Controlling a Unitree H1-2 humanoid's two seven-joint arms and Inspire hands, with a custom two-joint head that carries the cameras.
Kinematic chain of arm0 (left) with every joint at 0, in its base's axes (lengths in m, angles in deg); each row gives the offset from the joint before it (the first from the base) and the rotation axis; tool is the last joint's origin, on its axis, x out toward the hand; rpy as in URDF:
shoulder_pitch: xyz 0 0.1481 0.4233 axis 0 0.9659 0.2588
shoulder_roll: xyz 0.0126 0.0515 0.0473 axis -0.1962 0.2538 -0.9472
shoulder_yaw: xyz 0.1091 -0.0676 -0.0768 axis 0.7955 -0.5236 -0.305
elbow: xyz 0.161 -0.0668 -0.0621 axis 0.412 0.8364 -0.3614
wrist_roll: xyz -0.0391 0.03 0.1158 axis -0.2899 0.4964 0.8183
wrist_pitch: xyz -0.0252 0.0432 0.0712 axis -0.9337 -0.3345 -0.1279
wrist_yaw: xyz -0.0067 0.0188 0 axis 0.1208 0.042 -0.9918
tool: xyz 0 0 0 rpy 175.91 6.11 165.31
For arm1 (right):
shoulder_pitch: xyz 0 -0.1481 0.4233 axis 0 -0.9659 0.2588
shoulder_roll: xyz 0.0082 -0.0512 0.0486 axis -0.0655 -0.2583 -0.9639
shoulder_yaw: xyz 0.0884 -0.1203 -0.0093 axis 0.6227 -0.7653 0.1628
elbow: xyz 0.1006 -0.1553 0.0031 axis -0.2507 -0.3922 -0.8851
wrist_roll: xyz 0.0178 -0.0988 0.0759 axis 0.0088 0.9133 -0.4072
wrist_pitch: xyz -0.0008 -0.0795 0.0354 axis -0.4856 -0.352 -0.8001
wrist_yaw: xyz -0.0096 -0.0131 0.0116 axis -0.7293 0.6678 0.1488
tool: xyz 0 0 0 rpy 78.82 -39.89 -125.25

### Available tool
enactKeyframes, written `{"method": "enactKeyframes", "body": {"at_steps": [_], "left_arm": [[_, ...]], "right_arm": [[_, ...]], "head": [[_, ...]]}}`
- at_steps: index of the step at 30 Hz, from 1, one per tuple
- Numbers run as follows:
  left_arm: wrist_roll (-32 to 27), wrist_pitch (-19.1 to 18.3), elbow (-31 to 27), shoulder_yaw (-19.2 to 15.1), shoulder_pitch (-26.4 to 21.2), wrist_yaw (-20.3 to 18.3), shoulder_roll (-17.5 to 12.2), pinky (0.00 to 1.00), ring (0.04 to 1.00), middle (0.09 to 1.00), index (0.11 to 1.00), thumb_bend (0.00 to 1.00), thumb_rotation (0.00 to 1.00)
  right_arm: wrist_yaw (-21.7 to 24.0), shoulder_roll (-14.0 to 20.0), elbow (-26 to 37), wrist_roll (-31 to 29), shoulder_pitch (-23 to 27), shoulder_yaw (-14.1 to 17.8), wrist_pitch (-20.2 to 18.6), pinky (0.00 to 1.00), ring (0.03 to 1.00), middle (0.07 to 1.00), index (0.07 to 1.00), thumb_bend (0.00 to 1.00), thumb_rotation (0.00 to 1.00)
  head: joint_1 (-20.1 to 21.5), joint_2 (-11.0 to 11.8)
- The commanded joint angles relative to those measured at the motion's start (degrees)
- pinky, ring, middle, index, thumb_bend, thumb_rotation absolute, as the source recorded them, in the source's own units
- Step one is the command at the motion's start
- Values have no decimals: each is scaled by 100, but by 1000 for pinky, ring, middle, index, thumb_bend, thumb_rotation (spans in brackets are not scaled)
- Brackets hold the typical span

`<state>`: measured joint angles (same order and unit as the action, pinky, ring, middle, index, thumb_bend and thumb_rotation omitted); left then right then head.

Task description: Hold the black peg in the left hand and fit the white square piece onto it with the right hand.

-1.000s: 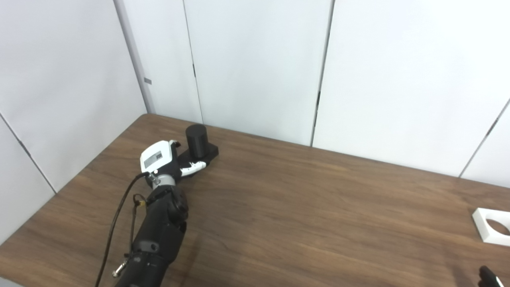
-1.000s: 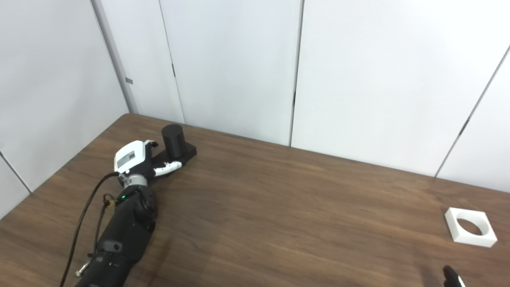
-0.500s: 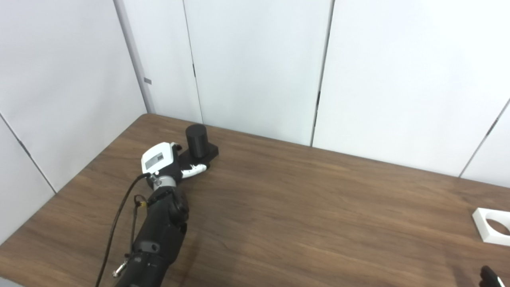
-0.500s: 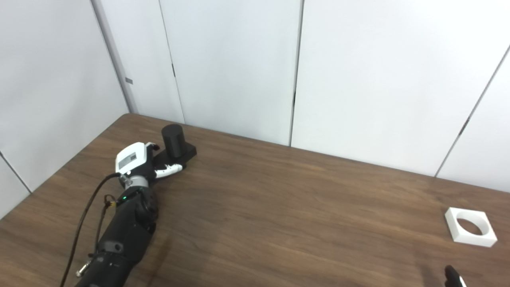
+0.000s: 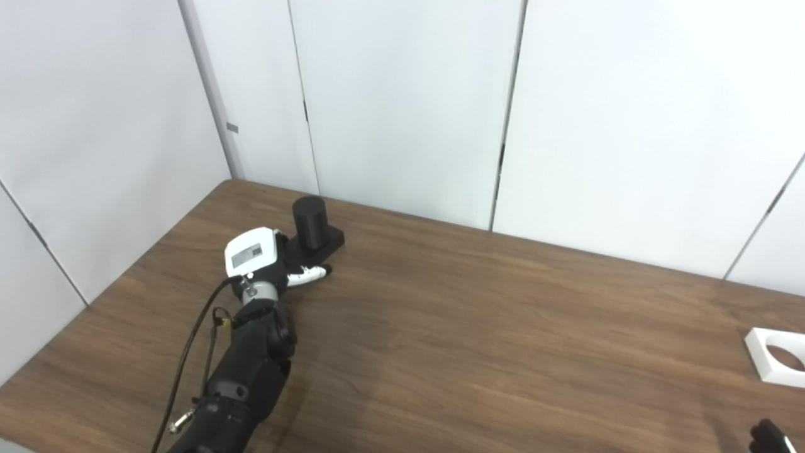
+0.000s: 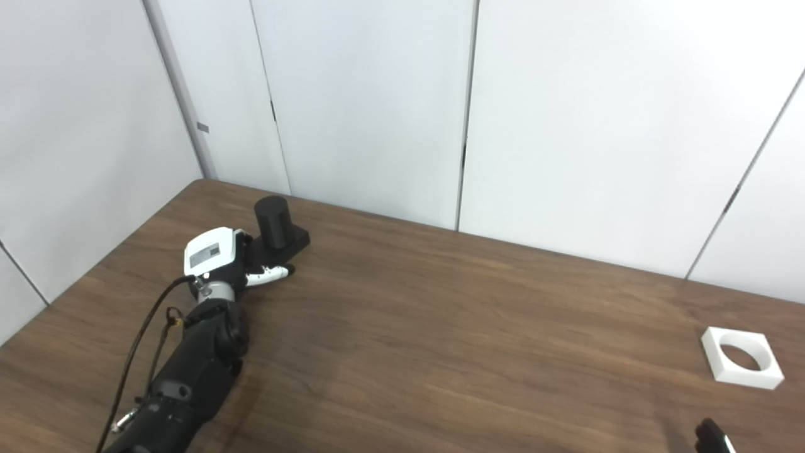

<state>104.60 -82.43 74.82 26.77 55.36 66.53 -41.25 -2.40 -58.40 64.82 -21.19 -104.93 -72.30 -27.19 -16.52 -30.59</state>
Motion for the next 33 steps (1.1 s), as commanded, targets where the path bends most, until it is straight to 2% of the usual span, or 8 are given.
{"method": "enactKeyframes", "body": {"at_steps": [1, 3, 6, 7, 10, 22, 28, 33], "left_arm": [[64, -13, -1, 21, -203, 256, -219, 933, 933, 882, 730, 854, 521], [-82, 15, 28, 34, -203, 454, -221, 924, 920, 867, 694, 838, 489], [-406, 247, 49, -38, -190, 878, -193, 889, 876, 816, 573, 796, 342], [-504, 339, 69, -55, -189, 1003, -194, 881, 864, 796, 522, 633, 188], [-780, 600, 124, -70, -177, 1290, -212, 880, 850, 765, 486, 532, 82], [-1238, 749, -68, 58, -52, 1488, -295, 853, 834, 743, 483, 519, 47], [-1365, 727, -493, 136, 141, 1239, -337, 860, 847, 767, 486, 516, 50], [-1597, 789, -1373, 101, 503, 852, -318, 819, 861, 785, 488, 513, 55]], "right_arm": [[-19, -85, -31, 22, -6, 38, 121, 1000, 975, 950, 933, 647, 1000], [-14, -81, -68, 23, 3, 42, 166, 1000, 973, 949, 934, 641, 1000], [-5, -88, -61, -30, 9, 44, 129, 1000, 982, 953, 934, 639, 1000], [-10, -90, -52, -20, 9, 43, 116, 1000, 982, 953, 933, 637, 1000], [-25, -85, -55, 36, 9, 42, 125, 1000, 979, 949, 932, 631, 1000], [-46, -110, -59, 139, 8, 32, 146, 1000, 976, 947, 931, 629, 1000], [-68, -142, 10, 168, -21, 13, 100, 1000, 973, 937, 920, 621, 1000], [-133, -187, 101, 251, -53, -6, 20, 1000, 975, 936, 925, 587, 1000]], "head": [[7, 12], [7, 14], [9, 10], [9, 10], [9, 10], [64, 7], [232, 11], [402, -41]]}}
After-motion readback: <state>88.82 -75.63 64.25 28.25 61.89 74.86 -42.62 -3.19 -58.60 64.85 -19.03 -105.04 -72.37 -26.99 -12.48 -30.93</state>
